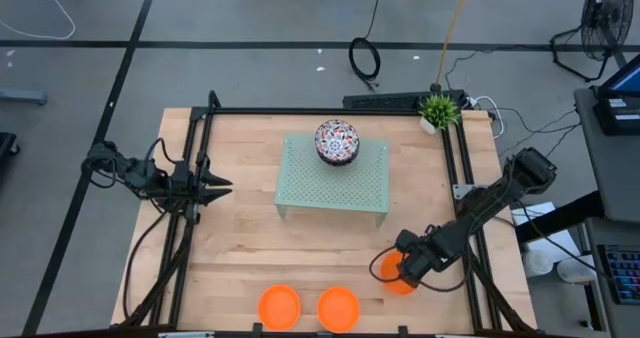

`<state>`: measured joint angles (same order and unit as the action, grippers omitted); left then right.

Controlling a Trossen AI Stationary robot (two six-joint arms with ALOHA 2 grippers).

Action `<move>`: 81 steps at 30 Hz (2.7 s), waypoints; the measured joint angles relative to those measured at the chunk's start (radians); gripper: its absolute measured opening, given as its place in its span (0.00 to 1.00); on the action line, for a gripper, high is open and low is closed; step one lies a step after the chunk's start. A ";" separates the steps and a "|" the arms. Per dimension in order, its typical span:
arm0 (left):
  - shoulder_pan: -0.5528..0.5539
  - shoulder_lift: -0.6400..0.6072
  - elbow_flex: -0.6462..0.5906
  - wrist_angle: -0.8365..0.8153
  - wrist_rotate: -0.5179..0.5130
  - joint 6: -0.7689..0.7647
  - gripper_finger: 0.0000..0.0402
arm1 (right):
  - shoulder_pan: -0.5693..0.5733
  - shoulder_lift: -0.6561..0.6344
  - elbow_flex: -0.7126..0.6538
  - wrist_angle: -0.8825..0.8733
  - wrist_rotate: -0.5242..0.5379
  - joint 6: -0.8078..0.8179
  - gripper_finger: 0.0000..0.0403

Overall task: Pick & Place Mini bowls
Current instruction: Put the right orange bowl on the shelf

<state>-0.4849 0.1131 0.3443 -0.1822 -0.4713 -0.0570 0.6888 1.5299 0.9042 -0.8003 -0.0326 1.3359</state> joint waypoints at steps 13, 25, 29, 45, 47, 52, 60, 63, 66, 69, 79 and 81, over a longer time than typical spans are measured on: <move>0.000 0.000 0.000 0.000 0.000 0.000 0.22 | -0.002 0.000 -0.001 0.043 -0.074 0.145 0.44; 0.000 0.000 0.000 0.000 0.000 0.000 0.22 | 0.012 0.000 -0.001 0.104 -0.043 0.230 0.44; 0.000 0.000 0.000 0.000 0.000 0.000 0.22 | 0.023 0.000 -0.001 0.136 -0.035 0.228 0.42; 0.000 0.000 0.000 0.000 0.000 0.000 0.22 | 0.107 0.000 -0.001 0.209 0.080 0.086 0.01; 0.000 0.000 0.000 0.000 0.000 0.000 0.22 | 0.125 -0.007 -0.001 0.249 0.112 0.067 0.01; 0.000 0.000 0.000 0.000 0.000 0.000 0.22 | 0.189 -0.072 -0.001 0.315 0.243 0.037 0.00; 0.000 0.000 0.000 0.000 0.000 0.000 0.22 | 0.273 -0.196 -0.001 0.551 0.574 -0.580 0.00; 0.000 0.000 0.000 0.000 0.000 0.000 0.22 | 0.265 -0.204 -0.001 0.713 0.575 -0.944 0.00; 0.000 0.000 0.000 0.000 0.000 0.000 0.22 | 0.238 -0.204 -0.001 0.848 0.517 -1.257 0.00; 0.000 0.000 0.000 0.000 0.000 0.000 0.22 | 0.200 -0.204 -0.001 0.900 0.451 -1.488 0.00; 0.000 0.000 0.000 0.000 0.000 0.000 0.22 | -0.020 -0.204 -0.100 1.033 0.371 -1.697 0.00; 0.000 0.000 0.000 0.000 0.000 0.000 0.22 | -0.067 -0.204 -0.121 1.074 0.275 -1.695 0.00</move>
<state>-0.4847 0.1131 0.3443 -0.1818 -0.4717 -0.0570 0.6216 1.3262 0.7833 0.2740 0.2419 -0.3595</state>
